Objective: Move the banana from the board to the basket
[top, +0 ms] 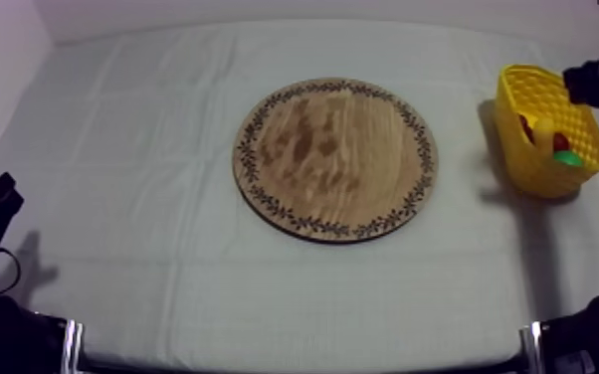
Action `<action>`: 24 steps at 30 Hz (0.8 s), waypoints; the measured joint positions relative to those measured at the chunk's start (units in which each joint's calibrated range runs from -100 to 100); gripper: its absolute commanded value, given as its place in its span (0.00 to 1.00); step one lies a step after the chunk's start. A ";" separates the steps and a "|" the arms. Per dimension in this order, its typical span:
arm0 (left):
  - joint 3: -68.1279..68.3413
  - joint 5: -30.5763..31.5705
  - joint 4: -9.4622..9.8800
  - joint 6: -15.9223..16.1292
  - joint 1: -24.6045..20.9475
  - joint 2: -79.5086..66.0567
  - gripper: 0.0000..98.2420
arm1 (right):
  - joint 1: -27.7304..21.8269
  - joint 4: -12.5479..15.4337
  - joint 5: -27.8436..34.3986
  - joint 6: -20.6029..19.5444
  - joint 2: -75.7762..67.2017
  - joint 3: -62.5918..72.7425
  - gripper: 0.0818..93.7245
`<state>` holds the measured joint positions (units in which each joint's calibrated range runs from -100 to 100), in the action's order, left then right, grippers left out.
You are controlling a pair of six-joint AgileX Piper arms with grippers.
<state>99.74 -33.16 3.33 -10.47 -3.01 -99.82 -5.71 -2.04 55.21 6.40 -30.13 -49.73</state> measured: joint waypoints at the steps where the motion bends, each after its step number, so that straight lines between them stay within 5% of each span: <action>1: 0.00 0.00 0.00 0.00 0.00 0.00 0.00 | -0.25 1.00 -1.03 0.56 -1.92 -1.70 0.17; 8: 0.00 0.00 0.00 0.00 0.00 0.00 0.00 | -0.56 6.28 -6.35 7.06 -14.58 -12.93 0.03; 18: 0.00 0.00 0.00 0.00 0.00 0.00 0.00 | -0.71 9.44 -8.79 15.52 -34.82 -29.37 0.01; 24: 0.00 0.00 0.00 0.00 0.00 0.00 0.00 | -1.10 13.90 -17.29 18.40 -45.64 -38.96 0.00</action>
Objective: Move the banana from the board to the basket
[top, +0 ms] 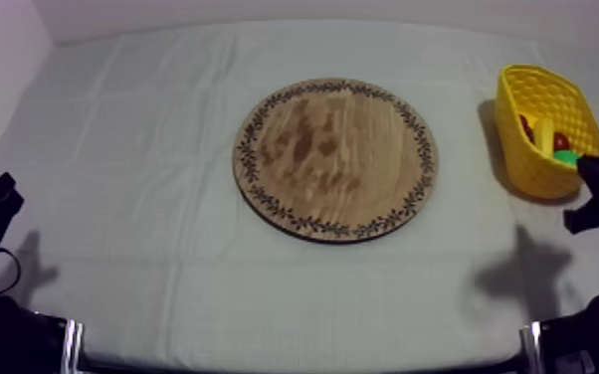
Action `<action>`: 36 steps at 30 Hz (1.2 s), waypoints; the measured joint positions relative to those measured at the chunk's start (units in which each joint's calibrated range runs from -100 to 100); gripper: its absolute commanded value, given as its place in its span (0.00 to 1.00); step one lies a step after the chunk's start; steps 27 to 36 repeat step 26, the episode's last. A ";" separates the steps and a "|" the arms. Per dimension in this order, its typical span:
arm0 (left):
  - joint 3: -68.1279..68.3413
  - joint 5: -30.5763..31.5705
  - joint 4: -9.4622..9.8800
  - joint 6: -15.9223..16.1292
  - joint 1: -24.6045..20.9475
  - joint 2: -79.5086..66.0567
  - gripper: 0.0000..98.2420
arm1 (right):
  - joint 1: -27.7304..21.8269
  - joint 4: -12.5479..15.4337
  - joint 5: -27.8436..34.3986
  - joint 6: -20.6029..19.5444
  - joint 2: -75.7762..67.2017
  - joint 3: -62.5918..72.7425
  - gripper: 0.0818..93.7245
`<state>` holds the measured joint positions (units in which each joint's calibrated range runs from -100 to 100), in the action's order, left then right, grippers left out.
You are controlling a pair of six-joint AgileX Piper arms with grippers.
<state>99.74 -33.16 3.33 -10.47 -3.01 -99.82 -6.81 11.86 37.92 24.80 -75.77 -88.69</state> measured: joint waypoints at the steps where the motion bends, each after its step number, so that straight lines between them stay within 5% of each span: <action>1: 0.00 0.00 0.00 0.00 0.00 0.00 0.00 | -0.04 1.01 -1.43 0.58 -1.65 -1.68 0.00; 7: 0.00 0.00 0.00 0.00 0.00 0.00 0.00 | 0.53 1.83 -3.42 -0.11 -9.68 -7.27 0.00; 12: 0.00 0.00 0.00 0.00 0.00 0.00 0.00 | 2.94 -4.53 1.81 -5.66 -15.65 -9.16 0.00; 18: 0.00 0.00 0.00 0.00 0.00 0.00 0.00 | 4.27 -9.98 1.79 -16.88 -19.55 -10.54 0.00; 24: 0.00 0.00 0.00 0.00 0.00 0.00 0.00 | 4.68 -10.23 1.25 -23.19 -19.85 -10.84 0.00; 36: 0.00 0.00 0.00 0.00 0.00 0.00 0.00 | 4.69 -10.35 1.22 -23.87 -19.85 -10.84 0.00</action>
